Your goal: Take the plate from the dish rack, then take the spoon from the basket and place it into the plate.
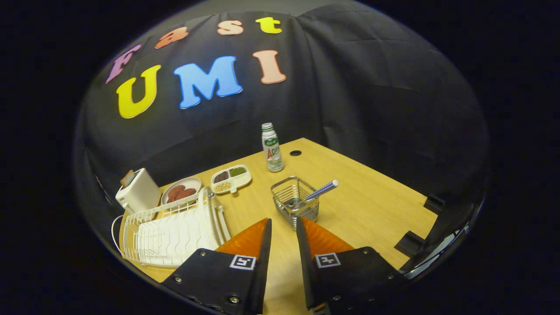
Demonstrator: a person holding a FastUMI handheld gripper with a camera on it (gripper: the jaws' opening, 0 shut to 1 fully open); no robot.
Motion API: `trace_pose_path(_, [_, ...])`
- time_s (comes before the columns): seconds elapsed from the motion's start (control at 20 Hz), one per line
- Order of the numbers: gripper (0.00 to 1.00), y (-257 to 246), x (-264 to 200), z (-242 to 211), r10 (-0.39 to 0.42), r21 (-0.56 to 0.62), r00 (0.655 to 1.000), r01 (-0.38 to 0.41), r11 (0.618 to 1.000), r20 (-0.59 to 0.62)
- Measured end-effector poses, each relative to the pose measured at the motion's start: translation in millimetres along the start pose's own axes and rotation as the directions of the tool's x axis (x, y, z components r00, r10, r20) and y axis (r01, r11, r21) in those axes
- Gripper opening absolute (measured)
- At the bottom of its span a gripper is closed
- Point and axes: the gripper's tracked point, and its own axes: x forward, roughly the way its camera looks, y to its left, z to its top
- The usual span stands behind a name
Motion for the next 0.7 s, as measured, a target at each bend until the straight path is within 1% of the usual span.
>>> trace_pose_path(0.15, [0.35, -21.8, 29.3, 9.9, -0.089, 0.083, 0.996, 0.089, 0.993, -0.002])
trace_pose_path(0.3, [0.35, -37.5, 55.1, 11.5, -0.146, 0.144, 0.989, 0.148, 0.979, -0.021])
trace_pose_path(0.4, [0.35, -43.7, 67.9, 12.5, -0.164, 0.165, 0.986, 0.166, 0.972, -0.026])
trace_pose_path(0.7, [0.35, -45.8, 90.8, 22.1, -0.182, 0.197, 0.983, 0.181, 0.963, -0.016])
